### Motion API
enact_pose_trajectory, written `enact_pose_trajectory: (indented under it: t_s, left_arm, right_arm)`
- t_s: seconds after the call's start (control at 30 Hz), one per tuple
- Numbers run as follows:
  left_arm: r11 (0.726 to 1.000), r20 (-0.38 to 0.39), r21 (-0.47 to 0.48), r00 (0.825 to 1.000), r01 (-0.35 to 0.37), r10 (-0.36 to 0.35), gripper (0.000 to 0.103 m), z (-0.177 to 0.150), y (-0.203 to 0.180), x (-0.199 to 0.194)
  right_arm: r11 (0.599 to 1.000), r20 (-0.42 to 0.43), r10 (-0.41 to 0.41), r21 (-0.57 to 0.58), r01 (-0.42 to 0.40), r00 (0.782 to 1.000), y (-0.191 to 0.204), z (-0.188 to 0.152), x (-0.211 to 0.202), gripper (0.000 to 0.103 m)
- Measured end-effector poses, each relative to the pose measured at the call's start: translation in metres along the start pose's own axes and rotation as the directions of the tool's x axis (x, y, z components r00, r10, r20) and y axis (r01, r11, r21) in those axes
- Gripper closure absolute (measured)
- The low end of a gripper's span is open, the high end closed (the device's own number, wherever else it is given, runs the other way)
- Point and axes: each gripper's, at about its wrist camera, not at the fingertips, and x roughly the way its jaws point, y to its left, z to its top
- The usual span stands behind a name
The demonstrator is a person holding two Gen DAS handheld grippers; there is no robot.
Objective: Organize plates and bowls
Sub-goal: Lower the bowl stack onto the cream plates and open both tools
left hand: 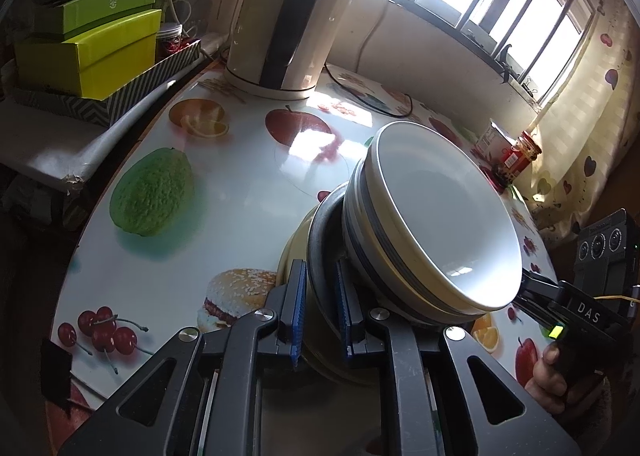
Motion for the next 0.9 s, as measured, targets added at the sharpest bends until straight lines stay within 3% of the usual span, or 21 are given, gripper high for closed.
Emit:
enact_pose_trajectory:
  t_s: [0.6, 0.9]
  left_arm:
    - [0.999, 0.05, 0.014, 0.998, -0.038, 0.037, 0.064, -0.011, -0.004, -0.031]
    - [0.993, 0.075, 0.071, 0.993, -0.098, 0.092, 0.061, -0.03, -0.018, -0.049]
  right_arm:
    - [0.997, 0.034, -0.055, -0.06, 0.057, 0.998, 0.02, -0.009, -0.019, 0.062]
    - [0.989, 0.06, -0.095, -0.111, 0.101, 0.994, 0.036, -0.024, -0.038, 0.056]
